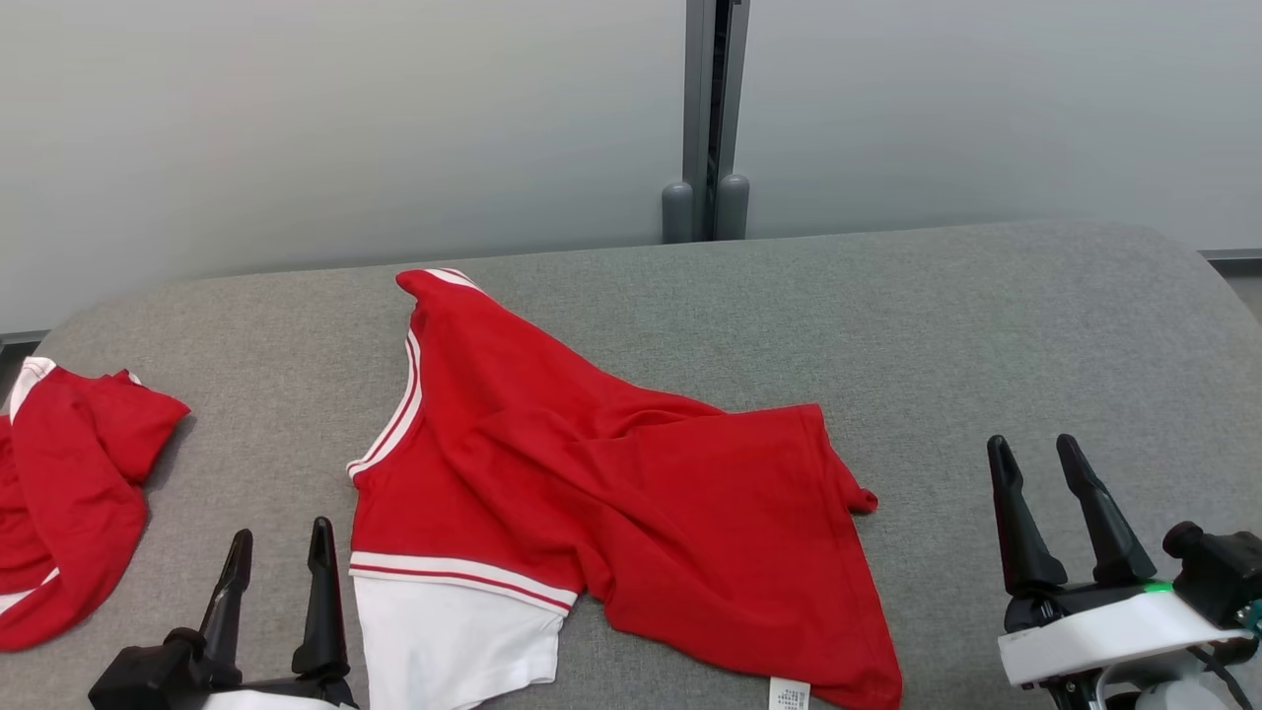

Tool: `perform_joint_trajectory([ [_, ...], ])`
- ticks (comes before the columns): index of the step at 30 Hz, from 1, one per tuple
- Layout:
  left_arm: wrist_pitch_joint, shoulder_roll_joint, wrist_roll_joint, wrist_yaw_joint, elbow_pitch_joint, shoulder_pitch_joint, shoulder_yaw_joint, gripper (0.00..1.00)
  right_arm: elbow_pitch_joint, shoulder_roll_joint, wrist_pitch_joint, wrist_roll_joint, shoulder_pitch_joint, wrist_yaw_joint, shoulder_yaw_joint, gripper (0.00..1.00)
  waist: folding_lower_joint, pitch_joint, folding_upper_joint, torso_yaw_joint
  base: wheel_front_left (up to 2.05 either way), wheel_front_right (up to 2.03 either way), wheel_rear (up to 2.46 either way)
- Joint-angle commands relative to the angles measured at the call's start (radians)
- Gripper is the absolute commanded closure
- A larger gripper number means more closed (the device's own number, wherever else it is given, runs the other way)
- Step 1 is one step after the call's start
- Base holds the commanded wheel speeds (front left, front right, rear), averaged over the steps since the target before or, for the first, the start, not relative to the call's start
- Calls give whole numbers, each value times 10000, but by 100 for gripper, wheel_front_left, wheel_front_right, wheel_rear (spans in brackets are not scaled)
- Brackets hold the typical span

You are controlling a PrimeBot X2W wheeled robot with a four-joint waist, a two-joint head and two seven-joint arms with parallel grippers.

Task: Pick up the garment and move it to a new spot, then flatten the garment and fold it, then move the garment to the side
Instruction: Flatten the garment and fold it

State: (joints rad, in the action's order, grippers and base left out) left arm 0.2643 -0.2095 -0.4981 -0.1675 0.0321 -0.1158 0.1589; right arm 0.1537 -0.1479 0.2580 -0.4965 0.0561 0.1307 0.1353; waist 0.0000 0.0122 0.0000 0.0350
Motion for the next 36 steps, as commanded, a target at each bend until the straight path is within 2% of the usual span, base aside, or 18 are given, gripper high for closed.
perform_joint_trajectory([
  [1, -2, -52, 109, 78, 69, 150, -83, 0, 35, -25, 85, 129, 42, 2, -56, 0, 0, -4, 0, -1, 0, 0, 0],
  [18, -1, 199, 611, 530, 444, 317, -352, 0, -100, -122, 93, 724, 160, 3, -292, 0, 0, 84, 0, -26, 0, 0, 0],
  [36, -1, 289, 905, 562, 492, 334, -459, 0, 193, -191, 94, 763, 170, 3, -50, 0, 0, 136, 0, -76, 0, 0, 0],
])
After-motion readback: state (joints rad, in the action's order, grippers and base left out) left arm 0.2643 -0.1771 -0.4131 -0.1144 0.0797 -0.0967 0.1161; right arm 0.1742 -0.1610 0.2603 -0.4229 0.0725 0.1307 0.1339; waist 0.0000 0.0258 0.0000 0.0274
